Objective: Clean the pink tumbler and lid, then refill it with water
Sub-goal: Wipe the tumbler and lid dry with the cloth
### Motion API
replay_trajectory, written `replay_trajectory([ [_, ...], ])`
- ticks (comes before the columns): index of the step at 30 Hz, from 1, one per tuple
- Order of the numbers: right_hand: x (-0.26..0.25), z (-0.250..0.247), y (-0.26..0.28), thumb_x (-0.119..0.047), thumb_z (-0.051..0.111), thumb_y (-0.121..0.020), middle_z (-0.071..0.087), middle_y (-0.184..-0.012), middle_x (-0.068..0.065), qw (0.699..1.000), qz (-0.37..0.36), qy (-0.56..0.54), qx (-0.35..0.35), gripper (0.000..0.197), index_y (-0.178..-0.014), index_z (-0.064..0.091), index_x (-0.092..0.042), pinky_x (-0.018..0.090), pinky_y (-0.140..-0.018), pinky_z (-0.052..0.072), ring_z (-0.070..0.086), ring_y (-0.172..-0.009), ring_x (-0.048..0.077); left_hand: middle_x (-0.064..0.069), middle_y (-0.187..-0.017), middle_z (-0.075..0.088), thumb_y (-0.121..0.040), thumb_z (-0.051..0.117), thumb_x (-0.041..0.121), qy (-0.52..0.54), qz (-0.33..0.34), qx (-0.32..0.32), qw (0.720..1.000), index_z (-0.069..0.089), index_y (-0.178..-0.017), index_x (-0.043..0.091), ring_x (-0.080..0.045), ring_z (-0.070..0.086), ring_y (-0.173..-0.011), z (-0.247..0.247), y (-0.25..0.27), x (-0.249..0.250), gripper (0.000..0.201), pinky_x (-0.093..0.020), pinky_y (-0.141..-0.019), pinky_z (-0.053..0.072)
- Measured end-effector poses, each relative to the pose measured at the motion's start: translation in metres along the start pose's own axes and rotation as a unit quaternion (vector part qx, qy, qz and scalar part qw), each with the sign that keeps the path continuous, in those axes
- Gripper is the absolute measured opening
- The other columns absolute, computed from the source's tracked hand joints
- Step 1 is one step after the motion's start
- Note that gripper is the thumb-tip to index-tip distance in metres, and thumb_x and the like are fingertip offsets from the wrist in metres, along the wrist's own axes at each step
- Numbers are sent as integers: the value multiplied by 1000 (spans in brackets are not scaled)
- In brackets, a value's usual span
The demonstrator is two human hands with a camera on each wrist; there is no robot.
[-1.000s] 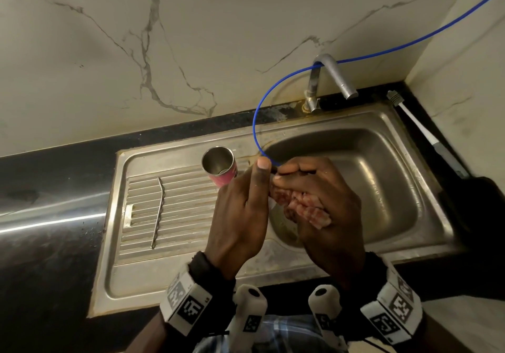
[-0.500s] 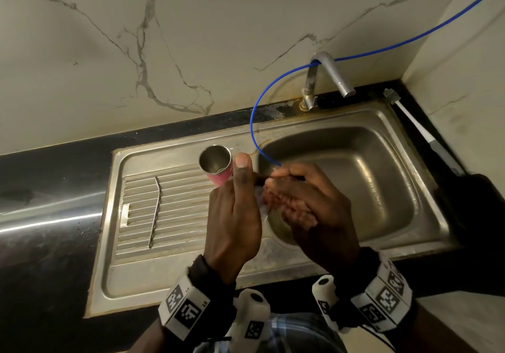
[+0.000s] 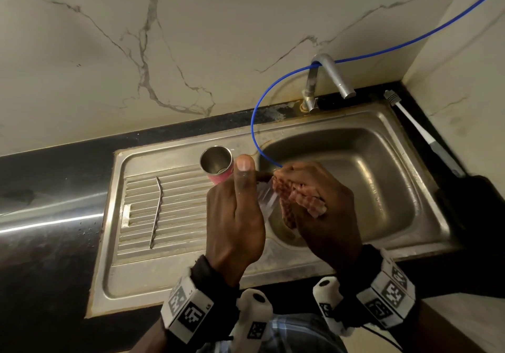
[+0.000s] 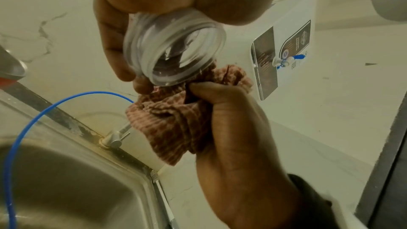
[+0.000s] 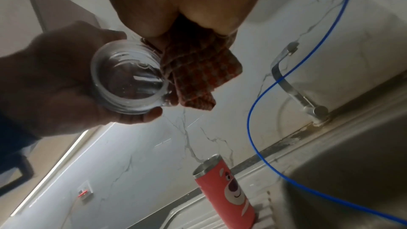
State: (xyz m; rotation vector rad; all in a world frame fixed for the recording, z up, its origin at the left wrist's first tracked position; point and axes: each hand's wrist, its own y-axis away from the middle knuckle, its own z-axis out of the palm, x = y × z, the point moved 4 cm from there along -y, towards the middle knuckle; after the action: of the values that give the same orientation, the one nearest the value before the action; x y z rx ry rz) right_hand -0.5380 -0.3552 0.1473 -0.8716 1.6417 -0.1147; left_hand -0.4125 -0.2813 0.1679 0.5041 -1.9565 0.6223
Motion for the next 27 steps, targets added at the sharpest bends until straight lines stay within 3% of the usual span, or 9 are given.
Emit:
replay_trajectory([
  [2, -3, 5, -2, -6, 60, -97, 67, -91, 41, 999, -22, -46, 17, 28, -102, 67, 21, 8, -96, 47, 70, -116, 17, 14, -78, 71, -116, 28, 37, -29, 26, 9, 999, 74, -94, 27, 1, 67, -85, 2, 0, 0, 52, -23, -78, 51],
  [5, -8, -7, 0, 2, 61, -93, 71, -109, 16, 1000, 8, 10, 19, 21, -110, 74, 4, 35, -91, 57, 70, -106, 24, 21, -91, 76, -107, 24, 54, -2, -46, -9, 999, 75, -92, 37, 2, 68, -94, 6, -3, -6, 57, -23, -82, 50],
  [9, -12, -12, 5, 13, 63, -84, 68, -113, 13, 1000, 12, 14, 1, 31, -110, 75, 1, 48, -83, 57, 69, -103, 30, 2, -100, 79, -98, 11, 77, 20, -118, -78, 990, 80, -105, 26, -13, 72, -96, 10, -3, -9, 86, -41, -88, 52],
  [14, -15, -11, 6, 9, 69, -84, 66, -116, 14, 999, -10, 46, -26, 29, -111, 75, 1, 47, -83, 56, 68, -106, 31, -11, -114, 77, -89, 3, 92, -10, -130, -156, 979, 73, -123, 15, -27, 70, -109, 12, -1, -9, 109, -52, -102, 50],
  [15, -16, -12, 5, 8, 69, -85, 66, -116, 14, 998, -16, 51, -23, 27, -111, 76, 1, 47, -84, 56, 67, -106, 31, -15, -114, 76, -90, 6, 92, -12, -130, -165, 978, 72, -122, 12, -31, 69, -109, 12, -1, -8, 109, -54, -102, 49],
  [18, -16, -13, 2, 6, 69, -87, 66, -117, 15, 997, -32, 64, -17, 24, -110, 76, 2, 47, -85, 56, 67, -107, 32, -7, -83, 75, -105, 31, 72, 61, -157, -136, 976, 70, -82, 18, -26, 70, -83, 11, -5, -7, 71, -57, -90, 54],
  [21, -18, -9, 3, -6, 68, -95, 64, -120, 16, 996, -47, 68, -34, 19, -111, 76, 1, 47, -85, 57, 65, -108, 34, -11, -85, 77, -109, 38, 59, 118, -170, -125, 970, 75, -87, 17, -28, 74, -88, 13, -7, -7, 60, -58, -90, 55],
  [24, -21, -2, 8, -4, 71, -95, 62, -124, 16, 995, -57, 65, -52, 22, -115, 75, 0, 45, -87, 58, 63, -112, 34, -10, -82, 78, -104, 32, 67, 132, -174, -82, 972, 80, -82, 20, -29, 76, -85, 11, -7, -7, 71, -55, -85, 57],
  [27, -11, -3, 7, 3, 68, -93, 65, -120, 16, 996, -34, 77, -26, 22, -113, 75, 1, 46, -85, 58, 67, -106, 33, 2, -81, 80, -102, 24, 70, 71, -134, -44, 987, 82, -79, 25, -17, 75, -86, 5, -6, -2, 77, -39, -86, 56],
])
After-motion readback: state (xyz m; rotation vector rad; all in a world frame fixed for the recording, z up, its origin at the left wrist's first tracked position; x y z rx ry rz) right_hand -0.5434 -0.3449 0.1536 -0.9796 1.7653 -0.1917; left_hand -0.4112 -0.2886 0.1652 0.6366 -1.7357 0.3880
